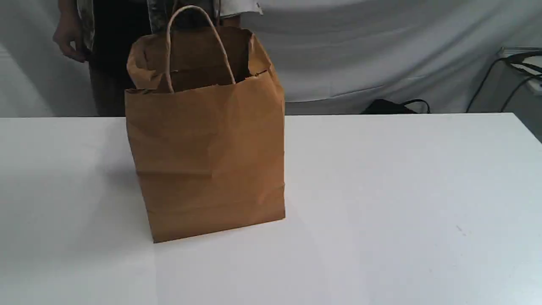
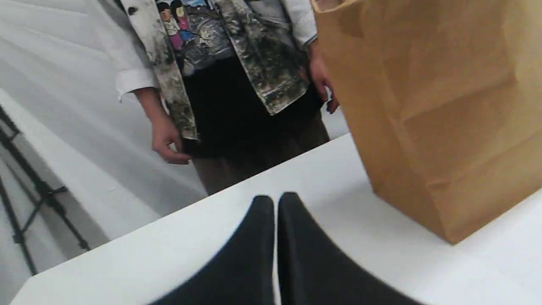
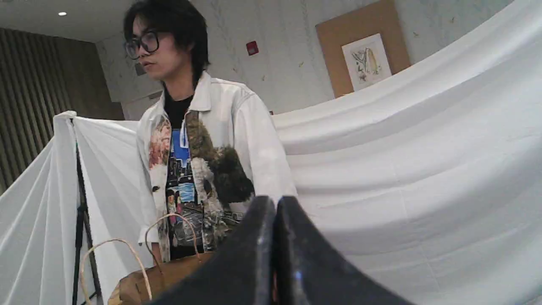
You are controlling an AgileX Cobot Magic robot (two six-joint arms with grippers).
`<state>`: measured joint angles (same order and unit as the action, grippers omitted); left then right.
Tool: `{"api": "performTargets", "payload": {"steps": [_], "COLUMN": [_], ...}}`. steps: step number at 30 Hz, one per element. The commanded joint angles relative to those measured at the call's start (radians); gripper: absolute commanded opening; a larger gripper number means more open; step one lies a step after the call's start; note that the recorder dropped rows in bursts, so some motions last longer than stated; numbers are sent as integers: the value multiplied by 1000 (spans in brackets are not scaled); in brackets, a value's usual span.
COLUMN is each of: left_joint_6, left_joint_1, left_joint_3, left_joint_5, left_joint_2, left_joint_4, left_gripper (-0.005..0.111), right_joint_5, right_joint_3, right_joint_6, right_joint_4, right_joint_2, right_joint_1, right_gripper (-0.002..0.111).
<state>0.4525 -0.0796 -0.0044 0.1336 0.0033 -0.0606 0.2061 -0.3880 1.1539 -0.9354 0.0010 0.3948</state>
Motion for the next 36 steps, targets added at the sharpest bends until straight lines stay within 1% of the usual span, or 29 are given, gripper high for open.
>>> {"api": "performTargets", "payload": {"steps": [1, 17, 19, 20, 21, 23, 25, 28, 31, 36], "left_joint_6": [-3, -3, -3, -3, -3, -3, -3, -3, -3, -3], "left_joint_1": [34, 34, 34, 34, 34, 34, 34, 34, 34, 34], "left_joint_3": [4, 4, 4, 4, 4, 4, 4, 4, 4, 4], "left_joint_5": [-2, -2, -2, -2, -2, -2, -2, -2, -2, -2], "left_joint_2": [-3, -3, -3, -3, -3, -3, -3, -3, -3, -3], "left_joint_4": [18, 18, 18, 18, 18, 18, 18, 18, 18, 18], "left_gripper": [0, 0, 0, 0, 0, 0, 0, 0, 0, 0], "right_joint_5": [-9, -22, -38, -54, -71, -75, -52, 44, 145, 187], "right_joint_3": [7, 7, 7, 7, 7, 7, 7, 7, 7, 7], "right_joint_6": [-4, -2, -2, -2, -2, -2, -17, -55, -55, -53], "right_joint_4": [-7, 10, 65, 125, 224, 339, 361, 355, 268, 263], "right_joint_2": [-1, -1, -1, -1, -1, -1, -1, -1, -1, -1], "right_joint_1": [2, 2, 2, 2, 2, 2, 2, 2, 2, 2], "right_gripper": [0, 0, 0, 0, 0, 0, 0, 0, 0, 0]}}
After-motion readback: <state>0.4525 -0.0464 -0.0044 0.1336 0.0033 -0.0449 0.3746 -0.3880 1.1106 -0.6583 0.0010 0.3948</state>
